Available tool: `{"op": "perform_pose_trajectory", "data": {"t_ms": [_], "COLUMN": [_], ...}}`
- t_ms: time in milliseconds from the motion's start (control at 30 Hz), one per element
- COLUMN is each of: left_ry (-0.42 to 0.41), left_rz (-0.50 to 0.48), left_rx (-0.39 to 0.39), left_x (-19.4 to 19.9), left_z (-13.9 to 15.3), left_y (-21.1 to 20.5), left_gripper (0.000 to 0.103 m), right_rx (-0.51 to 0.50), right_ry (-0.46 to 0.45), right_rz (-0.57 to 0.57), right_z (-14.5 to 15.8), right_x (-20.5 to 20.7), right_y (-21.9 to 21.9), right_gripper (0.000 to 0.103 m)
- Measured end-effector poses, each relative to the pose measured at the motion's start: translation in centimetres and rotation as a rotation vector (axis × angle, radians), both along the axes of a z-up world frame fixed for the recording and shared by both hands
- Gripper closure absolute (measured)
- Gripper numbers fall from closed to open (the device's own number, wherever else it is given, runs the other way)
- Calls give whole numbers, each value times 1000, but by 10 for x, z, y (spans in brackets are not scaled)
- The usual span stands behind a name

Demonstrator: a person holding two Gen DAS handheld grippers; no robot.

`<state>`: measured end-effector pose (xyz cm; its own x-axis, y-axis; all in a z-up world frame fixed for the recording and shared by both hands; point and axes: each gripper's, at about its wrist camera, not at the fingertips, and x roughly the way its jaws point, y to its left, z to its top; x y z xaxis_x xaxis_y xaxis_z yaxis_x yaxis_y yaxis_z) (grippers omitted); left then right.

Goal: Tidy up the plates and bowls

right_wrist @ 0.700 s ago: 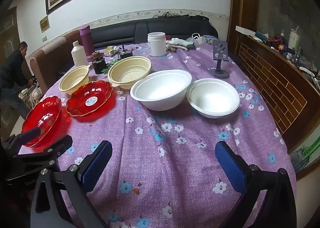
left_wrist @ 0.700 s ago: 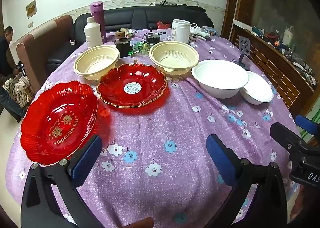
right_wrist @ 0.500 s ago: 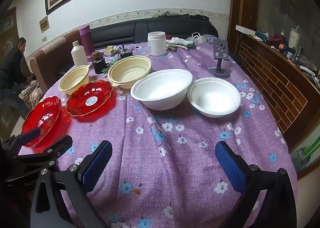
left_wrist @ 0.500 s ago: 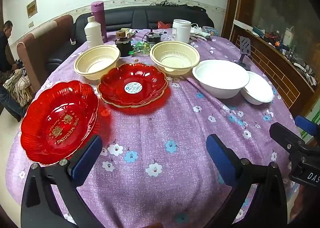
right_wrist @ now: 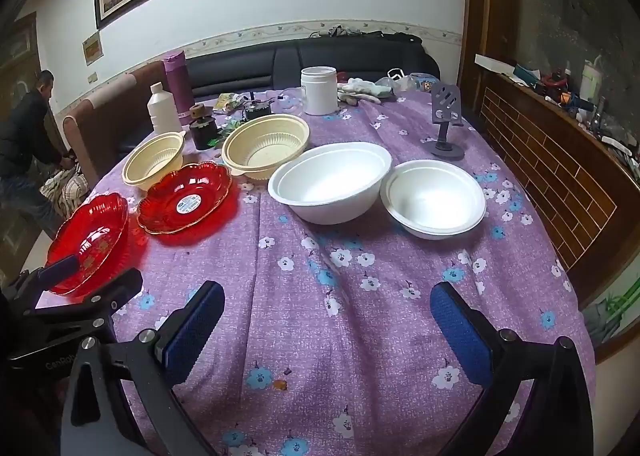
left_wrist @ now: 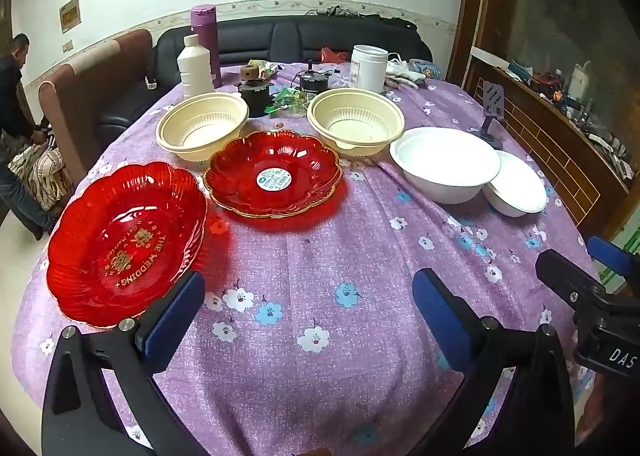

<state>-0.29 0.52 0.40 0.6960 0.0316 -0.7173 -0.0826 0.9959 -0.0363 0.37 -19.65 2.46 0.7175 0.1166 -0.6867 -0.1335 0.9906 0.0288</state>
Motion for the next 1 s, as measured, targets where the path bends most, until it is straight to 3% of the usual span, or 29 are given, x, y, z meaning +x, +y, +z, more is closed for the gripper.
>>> {"op": "perform_pose_trajectory", "data": {"t_ms": [1000], "left_ry": [-1], "left_rz": [-1], "left_rx": [1], "left_x": [-1], "left_z": [-1], "left_y": [0], "left_gripper": [0], "right_rx": [-6], "right_ry": [1], "right_rz": [7], "right_z": [0], "right_x": [4], "right_y": [4], "right_gripper": [0]}}
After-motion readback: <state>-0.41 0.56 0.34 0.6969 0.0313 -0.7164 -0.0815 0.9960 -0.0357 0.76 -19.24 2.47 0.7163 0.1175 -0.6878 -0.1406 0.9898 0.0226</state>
